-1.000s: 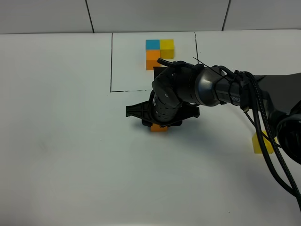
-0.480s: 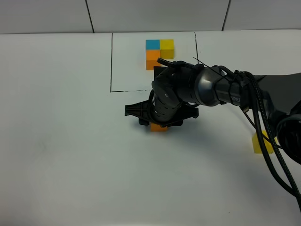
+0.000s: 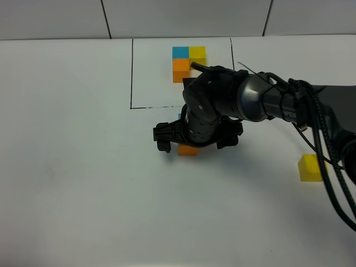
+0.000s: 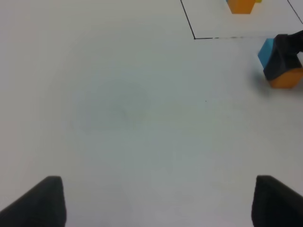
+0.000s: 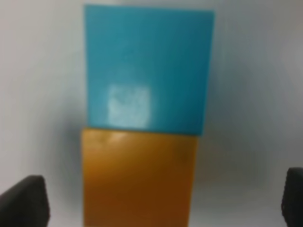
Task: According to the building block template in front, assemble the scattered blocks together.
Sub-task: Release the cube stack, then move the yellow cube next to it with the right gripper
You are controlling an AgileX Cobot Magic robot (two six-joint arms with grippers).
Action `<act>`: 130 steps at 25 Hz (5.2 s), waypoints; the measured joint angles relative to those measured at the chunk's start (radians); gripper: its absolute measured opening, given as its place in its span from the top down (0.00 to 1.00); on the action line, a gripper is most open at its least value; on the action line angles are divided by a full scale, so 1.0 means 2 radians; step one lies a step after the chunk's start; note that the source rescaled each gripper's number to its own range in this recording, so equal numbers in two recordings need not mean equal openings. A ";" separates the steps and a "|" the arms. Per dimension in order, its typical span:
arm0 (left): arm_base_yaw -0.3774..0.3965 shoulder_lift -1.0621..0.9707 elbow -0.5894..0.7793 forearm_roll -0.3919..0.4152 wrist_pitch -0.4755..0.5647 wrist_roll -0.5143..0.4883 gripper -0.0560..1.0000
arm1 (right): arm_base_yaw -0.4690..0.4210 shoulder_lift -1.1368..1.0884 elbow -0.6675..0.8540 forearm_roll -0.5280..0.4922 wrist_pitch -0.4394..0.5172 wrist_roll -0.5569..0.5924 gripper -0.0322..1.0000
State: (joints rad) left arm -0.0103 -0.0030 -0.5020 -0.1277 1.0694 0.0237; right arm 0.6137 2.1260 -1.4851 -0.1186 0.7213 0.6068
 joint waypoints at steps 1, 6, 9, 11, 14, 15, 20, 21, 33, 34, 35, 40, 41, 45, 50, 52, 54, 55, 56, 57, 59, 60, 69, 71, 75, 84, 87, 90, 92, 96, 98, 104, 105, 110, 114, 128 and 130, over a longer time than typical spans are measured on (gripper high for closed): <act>0.000 0.000 0.000 0.000 0.000 0.000 0.30 | 0.000 -0.013 0.000 0.000 0.007 -0.008 0.00; 0.000 0.000 0.000 0.000 0.000 0.000 0.30 | -0.007 -0.070 0.008 -0.004 0.059 -0.075 0.00; 0.000 0.000 0.000 0.000 0.000 0.000 0.30 | -0.036 -0.105 0.050 -0.005 0.068 -0.120 0.00; 0.000 0.000 0.000 0.000 0.000 0.000 0.30 | -0.066 -0.131 0.094 -0.006 0.067 -0.145 0.00; 0.000 0.000 0.000 0.000 0.000 0.000 0.30 | -0.111 -0.170 0.160 -0.003 0.053 -0.171 0.00; 0.000 0.000 0.000 0.000 0.000 0.000 0.30 | -0.126 -0.184 0.181 0.000 0.044 -0.176 0.00; 0.000 0.000 0.000 0.000 0.000 0.000 0.30 | -0.186 -0.229 0.252 0.022 0.015 -0.197 0.00; 0.000 0.000 0.000 0.000 0.000 0.000 0.30 | -0.196 -0.231 0.259 0.028 0.013 -0.200 0.00; 0.000 0.000 0.000 0.000 0.000 0.000 0.30 | -0.257 -0.232 0.293 0.069 -0.023 -0.245 0.00; 0.000 0.000 0.000 0.000 0.000 0.000 0.30 | -0.259 -0.231 0.293 0.071 -0.023 -0.248 0.00; 0.000 0.000 0.000 0.000 0.000 0.000 0.30 | -0.259 -0.229 0.293 0.073 -0.023 -0.250 0.00; 0.000 0.000 0.000 0.000 0.000 0.000 0.30 | -0.269 -0.196 0.293 0.084 -0.031 -0.264 0.00; 0.000 0.000 0.000 0.000 0.000 0.000 0.30 | -0.271 -0.190 0.293 0.085 -0.034 -0.265 0.01; 0.000 0.000 0.000 0.000 0.000 0.000 0.30 | -0.278 -0.171 0.293 0.089 -0.048 -0.270 0.02; 0.000 0.000 0.000 0.000 0.000 0.000 0.30 | -0.285 -0.157 0.293 0.091 -0.048 -0.277 0.08; 0.000 0.000 0.000 0.000 0.000 0.000 0.30 | -0.285 -0.152 0.293 0.092 -0.048 -0.281 0.10; 0.000 0.000 0.000 0.000 0.000 0.000 0.30 | -0.285 -0.147 0.293 0.092 -0.050 -0.283 0.12; 0.000 0.000 0.000 0.000 0.000 0.000 0.30 | -0.285 -0.146 0.293 0.092 -0.051 -0.285 0.13; 0.000 0.000 0.000 0.000 0.000 0.000 0.30 | -0.285 -0.144 0.293 0.092 -0.052 -0.286 0.14; 0.000 0.000 0.000 0.000 0.000 0.000 0.30 | -0.285 -0.143 0.293 0.092 -0.053 -0.286 0.16; 0.000 0.000 0.000 0.000 0.000 0.000 0.30 | -0.285 -0.141 0.293 0.092 -0.053 -0.286 0.20; 0.000 0.000 0.000 0.000 0.000 0.000 0.30 | -0.285 -0.141 0.293 0.092 -0.053 -0.286 0.24; 0.000 0.000 0.000 0.000 0.000 0.000 0.30 | -0.285 -0.141 0.293 0.092 -0.047 -0.287 0.97; 0.000 0.000 0.000 0.000 0.000 0.000 0.30 | -0.285 -0.141 0.293 0.091 -0.047 -0.287 0.97; 0.000 0.000 0.000 0.000 0.000 0.000 0.30 | -0.284 -0.141 0.277 0.088 -0.022 -0.303 0.96; 0.000 0.000 0.000 0.000 0.000 0.000 0.30 | -0.192 -0.152 0.164 0.086 0.102 -0.542 0.96; 0.000 0.000 0.000 0.000 0.000 0.000 0.30 | -0.169 -0.139 0.124 0.086 0.130 -0.634 0.96; 0.000 0.000 0.000 0.000 0.000 0.000 0.30 | -0.152 -0.103 0.079 0.082 0.161 -0.696 0.96; 0.000 0.000 0.000 0.000 0.000 0.000 0.30 | -0.141 -0.080 0.053 0.073 0.171 -0.725 0.96; 0.000 0.000 0.000 0.000 0.000 0.000 0.30 | -0.124 -0.039 0.003 0.059 0.177 -0.760 0.96; 0.000 0.000 0.000 0.000 0.000 0.000 0.30 | -0.121 -0.022 -0.020 0.059 0.181 -0.774 0.96; 0.000 0.000 0.000 0.000 0.000 0.000 0.30 | -0.120 0.029 -0.095 0.059 0.200 -0.809 0.96; 0.000 0.000 0.000 0.000 0.000 0.000 0.30 | -0.120 0.036 -0.104 0.059 0.200 -0.817 0.96; 0.000 0.000 0.000 0.000 0.000 0.000 0.30 | -0.119 0.071 -0.146 0.070 0.201 -0.844 0.96; 0.000 0.000 0.000 0.000 0.000 0.000 0.30 | -0.118 0.097 -0.175 0.071 0.200 -0.862 0.96; 0.000 0.000 0.000 0.000 0.000 0.000 0.30 | -0.108 0.126 -0.208 0.072 0.198 -0.879 0.96; 0.000 0.000 0.000 0.000 0.000 0.000 0.30 | -0.108 0.126 -0.208 0.077 0.195 -0.879 0.96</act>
State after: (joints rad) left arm -0.0103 -0.0030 -0.5020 -0.1277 1.0688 0.0237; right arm 0.3983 2.3787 -1.9019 0.0353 1.1122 -1.1509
